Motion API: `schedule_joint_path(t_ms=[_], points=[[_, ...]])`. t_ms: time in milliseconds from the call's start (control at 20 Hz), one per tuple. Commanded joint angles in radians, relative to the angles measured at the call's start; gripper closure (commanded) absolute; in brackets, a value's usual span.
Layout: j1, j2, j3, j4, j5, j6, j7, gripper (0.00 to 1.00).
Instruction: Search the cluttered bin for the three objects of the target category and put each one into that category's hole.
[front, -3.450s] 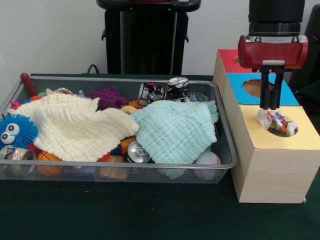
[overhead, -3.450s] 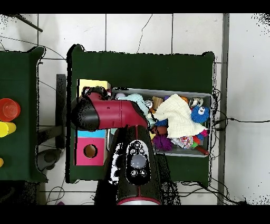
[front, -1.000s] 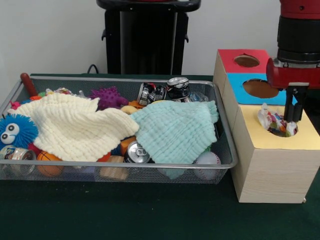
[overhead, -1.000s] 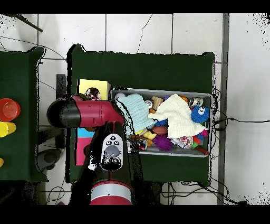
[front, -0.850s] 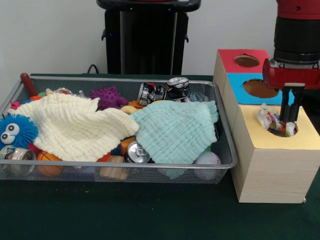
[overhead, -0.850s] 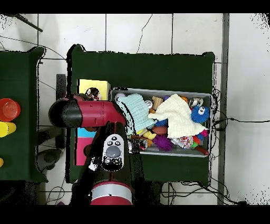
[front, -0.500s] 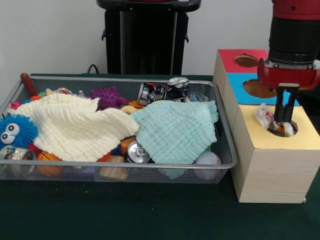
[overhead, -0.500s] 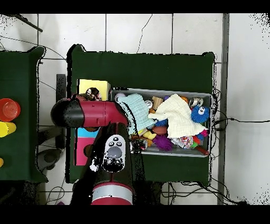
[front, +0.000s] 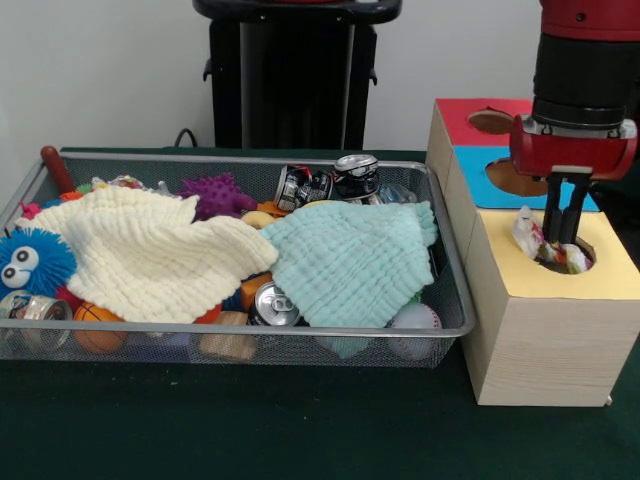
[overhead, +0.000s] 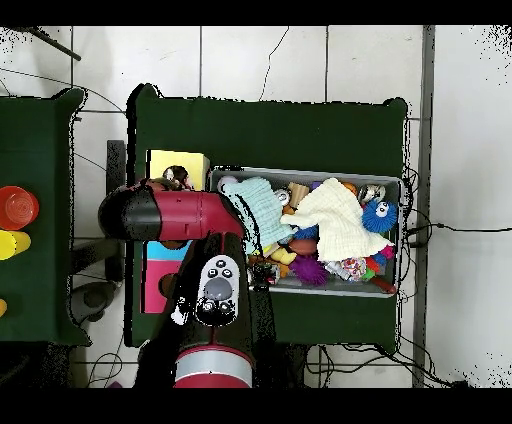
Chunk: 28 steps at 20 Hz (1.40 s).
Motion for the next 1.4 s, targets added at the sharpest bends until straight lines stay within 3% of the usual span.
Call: schedule_joint_path(t_ms=[50,250,700,950,1400], points=[[-0.007,0.108,0.017,-0.032,0.03,0.136,0.178,1.0],[-0.016,0.143,0.029,-0.05,0.012,0.08,0.149,1.0],[-0.011,0.173,0.003,-0.095,0.012,0.109,0.158,1.0],[-0.01,0.112,0.013,-0.06,0.022,0.108,0.166,1.0],[-0.013,-0.074,0.052,0.072,0.044,0.124,0.158,1.0]])
